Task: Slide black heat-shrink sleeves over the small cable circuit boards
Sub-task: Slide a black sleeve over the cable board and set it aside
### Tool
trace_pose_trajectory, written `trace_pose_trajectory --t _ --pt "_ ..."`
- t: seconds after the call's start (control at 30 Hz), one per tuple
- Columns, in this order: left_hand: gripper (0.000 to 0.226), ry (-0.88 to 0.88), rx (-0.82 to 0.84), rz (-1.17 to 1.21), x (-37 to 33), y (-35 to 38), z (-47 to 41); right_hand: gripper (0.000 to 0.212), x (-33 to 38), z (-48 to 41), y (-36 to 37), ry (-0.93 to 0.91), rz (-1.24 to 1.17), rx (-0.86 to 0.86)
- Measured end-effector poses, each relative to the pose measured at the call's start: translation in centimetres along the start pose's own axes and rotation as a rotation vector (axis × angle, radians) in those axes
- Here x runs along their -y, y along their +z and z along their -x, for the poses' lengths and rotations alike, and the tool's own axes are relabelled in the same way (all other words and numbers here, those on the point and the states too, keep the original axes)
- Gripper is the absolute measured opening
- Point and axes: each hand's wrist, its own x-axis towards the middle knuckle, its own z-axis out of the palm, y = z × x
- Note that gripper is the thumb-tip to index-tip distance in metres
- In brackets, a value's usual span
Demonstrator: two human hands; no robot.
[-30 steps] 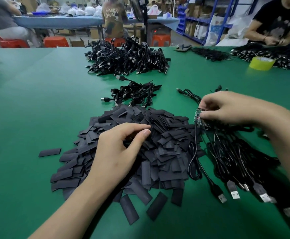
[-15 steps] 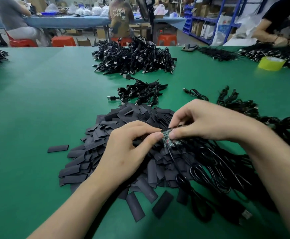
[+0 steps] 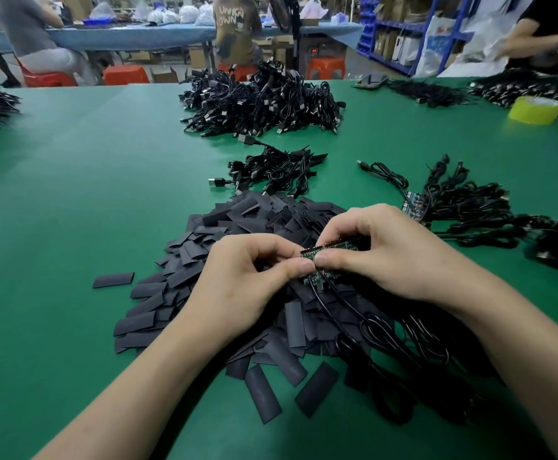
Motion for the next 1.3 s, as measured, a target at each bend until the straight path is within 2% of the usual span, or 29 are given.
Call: trace_pose_trajectory --t 0.1,0.57,0.7,0.87,0.9,0.97,1.0,1.03,1.1,1.17,1.23,1.3 --pt "0.011 0.001 0.029 0.080 -0.1 0.1 0.0 0.006 0.0 0.1 -0.1 -0.013 -0.085 0.008" --pt "0.004 0.013 0.154 0.259 -0.9 -0.3 0.1 0.006 -0.5 0.2 -0.1 -0.031 -0.379 0.126" --pt "0.005 0.016 0.094 0.294 -1.3 0.0 0.1 0.011 -0.5 0.2 -0.9 -0.004 -0.384 0.101" --pt "0.005 0.031 0.045 0.277 -1.5 -0.1 0.4 0.013 -2.9 1.4 -5.1 0.144 -0.122 -0.099" --pt "0.005 0.039 0.042 0.288 -1.5 -0.1 0.5 0.012 -3.7 1.7 -5.9 0.203 -0.022 -0.137" --pt "0.005 0.059 0.032 0.297 -1.6 0.1 0.5 0.014 -4.4 2.1 -6.7 0.318 0.348 -0.201" --pt "0.006 0.072 0.025 0.292 -1.7 0.2 0.5 0.010 -4.1 2.1 -6.7 0.328 0.514 -0.235" --pt "0.006 0.085 0.015 0.284 -1.7 0.3 0.6 0.011 -3.5 1.9 -6.4 0.294 0.570 -0.268" --pt "0.004 0.100 -0.024 0.263 -1.7 0.4 0.6 0.033 -1.6 1.5 -5.5 0.157 0.353 -0.248" --pt "0.004 0.107 -0.074 0.229 -1.7 0.5 0.6 0.041 0.3 1.1 -3.6 0.074 0.047 -0.043" --pt "0.008 0.097 -0.115 0.205 -1.6 0.5 0.5 0.032 1.0 0.8 -1.4 0.035 -0.077 0.168" --pt "0.014 0.077 -0.140 0.159 -1.6 0.3 0.4 0.021 0.9 0.6 -0.2 -0.012 -0.152 0.218"
